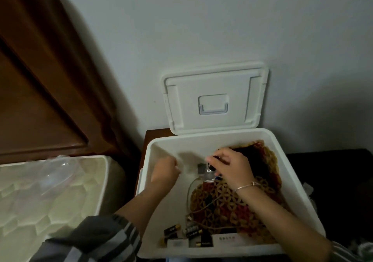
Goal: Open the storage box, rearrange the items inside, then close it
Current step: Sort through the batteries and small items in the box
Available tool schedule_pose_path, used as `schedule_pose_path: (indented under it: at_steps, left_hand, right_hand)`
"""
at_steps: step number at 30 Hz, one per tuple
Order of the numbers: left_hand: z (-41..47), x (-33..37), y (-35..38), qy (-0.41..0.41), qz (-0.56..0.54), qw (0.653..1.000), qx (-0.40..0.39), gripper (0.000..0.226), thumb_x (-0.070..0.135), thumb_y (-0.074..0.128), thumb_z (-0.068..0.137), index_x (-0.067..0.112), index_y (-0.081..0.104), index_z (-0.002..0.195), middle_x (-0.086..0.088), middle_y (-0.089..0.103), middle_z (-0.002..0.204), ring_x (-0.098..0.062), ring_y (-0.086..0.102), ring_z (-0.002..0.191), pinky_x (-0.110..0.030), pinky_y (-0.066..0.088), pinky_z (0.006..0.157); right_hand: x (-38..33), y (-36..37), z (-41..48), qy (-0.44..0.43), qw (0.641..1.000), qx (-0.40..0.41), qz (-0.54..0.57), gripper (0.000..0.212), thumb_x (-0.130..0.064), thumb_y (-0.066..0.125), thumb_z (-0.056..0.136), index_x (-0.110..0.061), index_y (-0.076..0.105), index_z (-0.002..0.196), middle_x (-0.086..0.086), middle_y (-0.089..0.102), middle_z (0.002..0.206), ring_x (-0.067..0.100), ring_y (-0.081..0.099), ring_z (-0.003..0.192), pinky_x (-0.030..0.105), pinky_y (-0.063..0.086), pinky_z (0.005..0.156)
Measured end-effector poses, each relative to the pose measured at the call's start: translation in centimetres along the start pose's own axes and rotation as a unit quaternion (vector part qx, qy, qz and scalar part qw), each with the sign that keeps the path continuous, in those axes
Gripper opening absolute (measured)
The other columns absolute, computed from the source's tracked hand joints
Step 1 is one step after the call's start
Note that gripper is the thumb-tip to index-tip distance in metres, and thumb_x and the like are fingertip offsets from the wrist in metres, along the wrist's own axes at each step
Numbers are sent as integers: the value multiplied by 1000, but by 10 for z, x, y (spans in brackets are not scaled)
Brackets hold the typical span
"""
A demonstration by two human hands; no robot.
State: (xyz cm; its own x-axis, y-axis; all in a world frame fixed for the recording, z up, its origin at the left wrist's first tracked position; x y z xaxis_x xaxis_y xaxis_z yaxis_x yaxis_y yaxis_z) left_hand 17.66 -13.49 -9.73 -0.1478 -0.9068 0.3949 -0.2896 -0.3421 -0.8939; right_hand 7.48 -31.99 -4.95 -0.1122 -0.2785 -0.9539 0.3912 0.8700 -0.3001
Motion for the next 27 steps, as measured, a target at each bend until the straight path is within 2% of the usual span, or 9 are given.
schedule_pose_path:
  at_steps: [1,3,7,12,16,20,23,25,27]
  left_hand:
    - [7,0,7,-2,28,1000,-8,9,9,61,86,11,64,78,-5,66,83,-21,64,83,-25,46,62]
    - [18,-5,19,-11,69,998,-13,14,10,59,90,7,67,101,-10,66,104,-25,63,100,-33,50,79]
    - [33,-13,34,0,139,990,-7,24,9,45,98,11,63,114,-8,63,118,-23,60,111,-33,46,93]
    - [47,-14,49,40,254,965,-41,27,8,40,100,11,58,120,-8,61,125,-23,61,114,-33,47,95]
    - [50,-13,59,48,350,934,-60,38,-1,35,99,0,43,136,-14,56,129,-26,61,114,-35,50,92]
    - [44,-2,53,67,409,910,-23,38,-6,35,96,-2,42,133,-14,52,126,-24,61,109,-34,53,84]
    - [27,20,26,109,384,916,28,39,0,46,94,6,46,132,-9,53,122,-22,59,106,-31,51,79]
    - [6,34,-7,173,350,916,96,30,9,61,86,11,58,116,-7,60,109,-25,60,97,-35,49,80]
    - [-11,29,-41,211,280,919,182,27,12,71,75,8,66,102,-12,64,101,-32,62,90,-43,50,78]
  right_hand:
    - [4,-2,1,0,1000,3,1,14,-28,74,77,-23,64,69,-5,69,67,7,63,44,19,51,56]
    - [11,-4,3,-2,1000,7,4,14,-27,73,79,-16,66,72,-3,69,67,8,63,46,14,50,56]
    - [23,-4,3,6,999,7,32,13,-24,72,81,-14,67,75,-1,69,67,10,65,50,22,54,53]
    - [34,1,2,33,997,0,73,9,-23,71,81,-15,68,77,-2,70,67,9,66,51,19,53,50]
    - [36,4,2,44,993,-8,105,7,-18,71,81,-16,68,76,-2,69,66,10,66,51,17,51,49]
    - [39,2,4,49,992,6,118,8,-15,72,81,-8,68,79,2,69,68,10,66,50,15,50,48]
    - [43,0,4,60,990,13,127,11,-12,73,80,-3,68,81,6,70,72,12,67,53,16,51,50]
    - [44,2,3,64,990,6,128,10,-10,73,79,-3,67,83,7,71,75,14,69,57,18,53,54]
    - [45,6,3,68,990,-8,124,10,-8,72,79,-3,66,85,9,71,79,16,70,62,20,55,58]
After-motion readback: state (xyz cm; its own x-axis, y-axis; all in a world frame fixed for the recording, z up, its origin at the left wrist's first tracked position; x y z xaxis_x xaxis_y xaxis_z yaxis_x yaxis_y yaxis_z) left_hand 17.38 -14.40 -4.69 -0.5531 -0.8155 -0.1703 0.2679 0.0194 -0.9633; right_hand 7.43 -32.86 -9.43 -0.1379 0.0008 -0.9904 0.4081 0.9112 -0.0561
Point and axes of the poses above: each hand's wrist, its own z-axis towards the middle knuckle, its own y-axis out of the palm, x = y × z, the point moved 9 cm from there along z, towards the middle knuckle
